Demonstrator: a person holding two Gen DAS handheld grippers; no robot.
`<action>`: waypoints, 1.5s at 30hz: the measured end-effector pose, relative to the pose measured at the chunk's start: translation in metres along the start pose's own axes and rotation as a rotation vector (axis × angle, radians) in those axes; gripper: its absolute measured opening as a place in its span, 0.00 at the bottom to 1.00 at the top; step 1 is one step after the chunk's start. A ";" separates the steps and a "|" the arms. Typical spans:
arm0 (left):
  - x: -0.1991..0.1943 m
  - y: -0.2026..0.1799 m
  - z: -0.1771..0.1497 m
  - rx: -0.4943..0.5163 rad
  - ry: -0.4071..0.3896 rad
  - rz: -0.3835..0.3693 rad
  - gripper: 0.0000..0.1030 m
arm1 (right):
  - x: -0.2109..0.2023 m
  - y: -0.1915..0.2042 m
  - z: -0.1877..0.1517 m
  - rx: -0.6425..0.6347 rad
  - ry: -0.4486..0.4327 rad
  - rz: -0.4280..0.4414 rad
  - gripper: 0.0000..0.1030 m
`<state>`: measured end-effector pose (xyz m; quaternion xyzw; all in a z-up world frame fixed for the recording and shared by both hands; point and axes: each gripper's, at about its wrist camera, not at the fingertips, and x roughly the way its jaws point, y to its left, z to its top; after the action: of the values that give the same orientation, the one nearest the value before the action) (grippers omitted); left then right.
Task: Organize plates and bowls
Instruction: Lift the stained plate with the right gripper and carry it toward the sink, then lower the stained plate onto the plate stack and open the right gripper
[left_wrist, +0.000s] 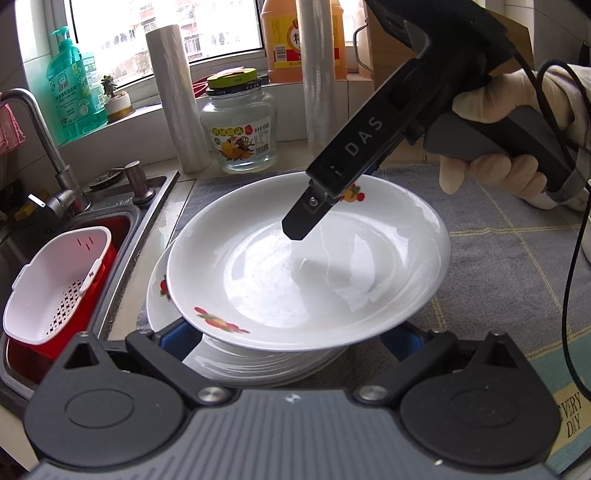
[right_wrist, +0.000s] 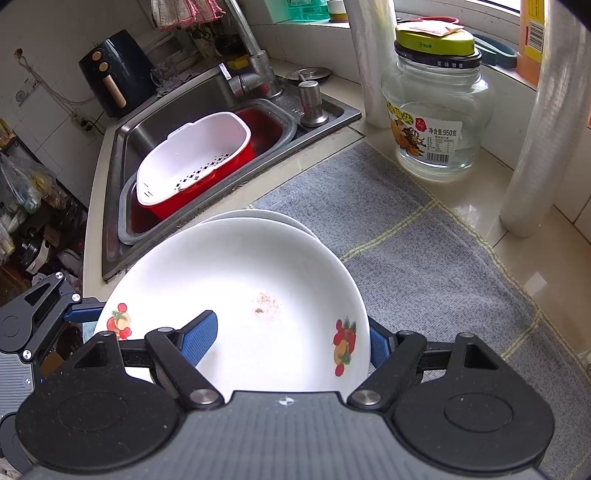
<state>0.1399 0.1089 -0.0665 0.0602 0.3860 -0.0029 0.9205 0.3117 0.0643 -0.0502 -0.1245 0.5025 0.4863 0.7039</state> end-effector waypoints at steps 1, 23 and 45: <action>0.001 0.000 0.000 -0.001 0.002 -0.002 0.98 | 0.002 0.000 0.000 -0.002 0.002 0.000 0.83; 0.013 0.018 -0.002 -0.077 0.041 -0.039 0.98 | 0.016 0.008 0.008 -0.054 0.037 -0.017 0.83; 0.019 0.035 0.003 -0.128 0.070 -0.080 0.98 | 0.022 0.010 0.011 -0.063 0.064 -0.032 0.84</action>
<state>0.1573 0.1440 -0.0736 -0.0140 0.4194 -0.0127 0.9076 0.3107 0.0895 -0.0603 -0.1703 0.5069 0.4864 0.6910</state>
